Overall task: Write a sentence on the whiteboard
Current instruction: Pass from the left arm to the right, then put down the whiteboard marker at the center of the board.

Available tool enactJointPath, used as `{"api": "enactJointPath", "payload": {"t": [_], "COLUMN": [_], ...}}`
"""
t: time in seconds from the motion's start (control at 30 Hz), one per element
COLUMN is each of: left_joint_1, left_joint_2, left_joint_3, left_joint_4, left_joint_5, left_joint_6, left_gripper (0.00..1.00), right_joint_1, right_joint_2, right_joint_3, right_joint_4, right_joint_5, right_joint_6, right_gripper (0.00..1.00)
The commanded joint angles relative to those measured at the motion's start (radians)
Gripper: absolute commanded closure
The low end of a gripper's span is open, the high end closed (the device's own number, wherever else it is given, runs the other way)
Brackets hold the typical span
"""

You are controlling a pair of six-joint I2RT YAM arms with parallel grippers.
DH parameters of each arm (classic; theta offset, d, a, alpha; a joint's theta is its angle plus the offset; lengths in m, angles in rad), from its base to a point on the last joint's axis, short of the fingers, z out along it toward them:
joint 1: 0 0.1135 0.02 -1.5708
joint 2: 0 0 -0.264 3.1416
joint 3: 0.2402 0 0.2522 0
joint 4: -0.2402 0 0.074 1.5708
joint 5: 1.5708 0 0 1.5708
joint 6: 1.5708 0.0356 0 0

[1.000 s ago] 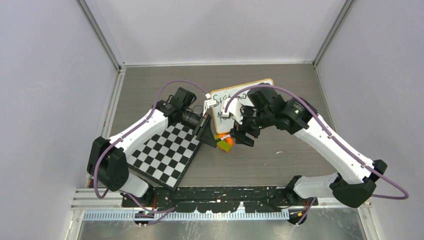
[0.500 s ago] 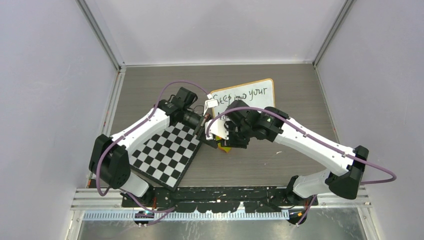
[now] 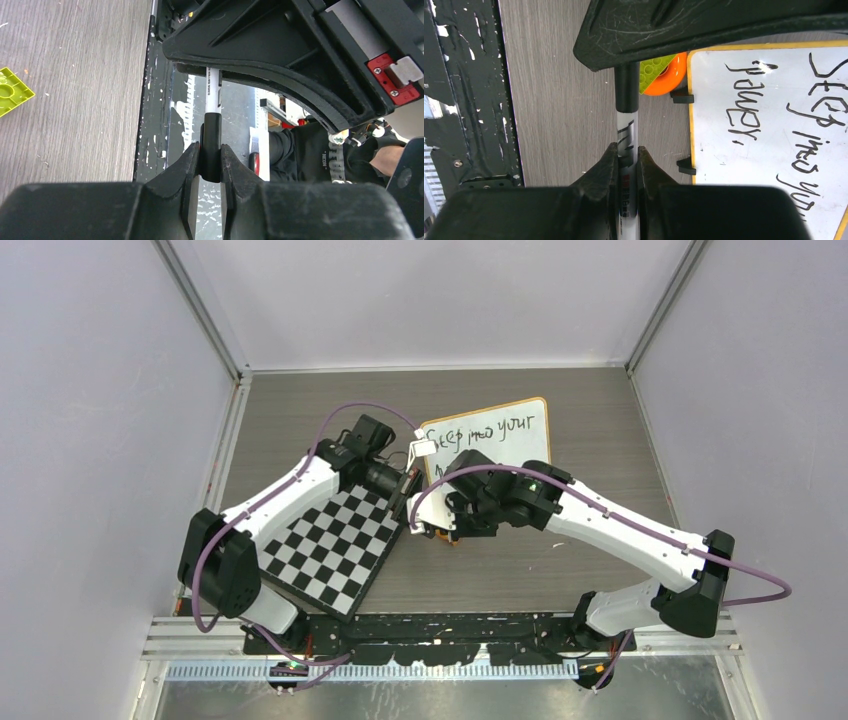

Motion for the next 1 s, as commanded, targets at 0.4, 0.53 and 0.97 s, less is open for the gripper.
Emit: {"api": "enactJointPath", "payload": {"t": [0.4,0.53,0.97], "left_joint_1": [0.154,0.257,0.384], "left_joint_2": [-0.093,-0.141,-0.143], "left_joint_3": [0.064,0.005,0.058], "left_joint_4": [0.058,0.256,0.071], "left_joint_5": [-0.026,-0.033,-0.291], "left_joint_6": [-0.020,-0.160,0.047], "left_gripper": [0.31,0.17,0.00], "right_joint_1": [-0.058,-0.210,-0.929], "right_joint_2": [-0.091,-0.089,-0.139], "right_joint_3": [-0.018,0.018,-0.085], "right_joint_4": [0.063,0.072,0.092], "right_joint_5": [-0.002,-0.140,-0.373], "right_joint_6": [0.111,0.239,0.468], "right_gripper": [1.00,1.00,1.00]}}
